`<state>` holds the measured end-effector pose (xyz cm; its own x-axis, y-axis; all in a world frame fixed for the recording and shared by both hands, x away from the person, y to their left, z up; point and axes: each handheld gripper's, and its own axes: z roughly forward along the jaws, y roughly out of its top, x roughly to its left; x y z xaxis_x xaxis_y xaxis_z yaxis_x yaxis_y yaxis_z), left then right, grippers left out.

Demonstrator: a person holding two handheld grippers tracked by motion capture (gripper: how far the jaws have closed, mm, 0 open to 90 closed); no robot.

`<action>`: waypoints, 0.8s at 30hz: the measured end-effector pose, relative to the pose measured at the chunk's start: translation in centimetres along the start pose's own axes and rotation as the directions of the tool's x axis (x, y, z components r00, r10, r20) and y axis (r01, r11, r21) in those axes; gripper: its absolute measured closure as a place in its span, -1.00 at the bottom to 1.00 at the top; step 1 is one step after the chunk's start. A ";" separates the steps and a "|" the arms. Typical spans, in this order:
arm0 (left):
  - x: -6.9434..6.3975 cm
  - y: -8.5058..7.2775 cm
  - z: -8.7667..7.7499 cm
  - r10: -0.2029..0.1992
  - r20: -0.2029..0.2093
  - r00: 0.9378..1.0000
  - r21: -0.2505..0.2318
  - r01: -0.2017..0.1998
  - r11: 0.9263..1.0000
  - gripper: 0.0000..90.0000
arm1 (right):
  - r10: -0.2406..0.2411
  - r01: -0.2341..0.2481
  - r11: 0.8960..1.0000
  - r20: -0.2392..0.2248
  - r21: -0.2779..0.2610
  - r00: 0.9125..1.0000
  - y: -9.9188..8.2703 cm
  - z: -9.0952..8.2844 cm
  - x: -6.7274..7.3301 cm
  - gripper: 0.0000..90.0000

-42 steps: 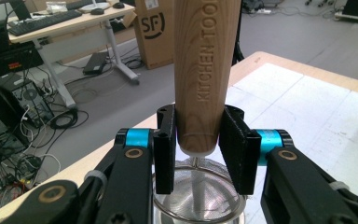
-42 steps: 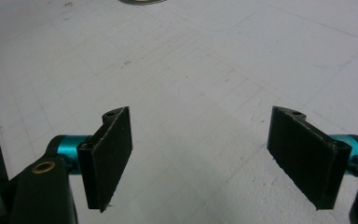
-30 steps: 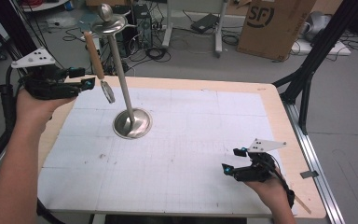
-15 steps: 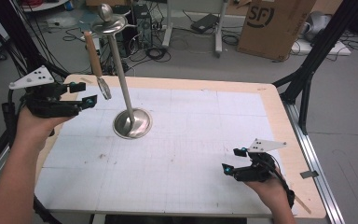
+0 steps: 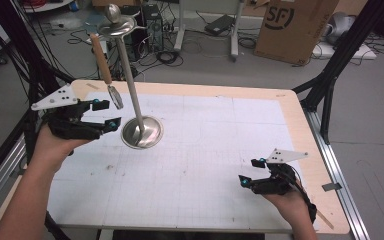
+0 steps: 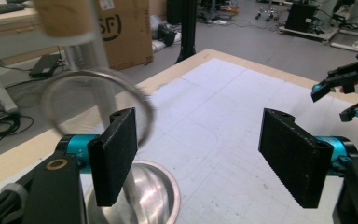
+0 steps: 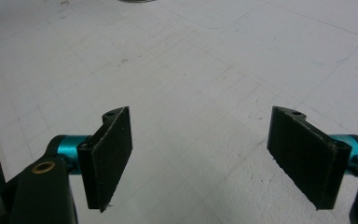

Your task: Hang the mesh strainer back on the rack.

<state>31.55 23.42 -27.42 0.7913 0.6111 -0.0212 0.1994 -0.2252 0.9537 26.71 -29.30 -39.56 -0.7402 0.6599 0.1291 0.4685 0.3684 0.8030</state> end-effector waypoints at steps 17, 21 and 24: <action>-1.9 -2.4 4.1 0.013 0.094 0.995 0.061 -0.019 0.998 -0.47 | -0.002 0.002 1.000 -0.001 0.006 1.000 0.0 0.2 -0.1 -0.52; -2.0 -3.3 4.8 -0.003 0.112 0.994 0.067 -0.005 0.998 -0.50 | 0.003 -0.003 1.000 -0.002 0.011 1.000 0.0 0.3 0.1 -0.52; -2.0 -4.1 5.3 -0.015 0.112 0.994 0.070 0.007 0.998 -0.50 | -0.007 0.007 1.000 -0.003 0.019 1.000 0.0 0.4 0.0 -0.52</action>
<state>32.20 19.11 -32.87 0.8482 0.5252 -0.0690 0.2451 -0.2736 0.9301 26.89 -28.99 -39.83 -0.7448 0.6554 0.1254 0.4723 0.3850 0.7929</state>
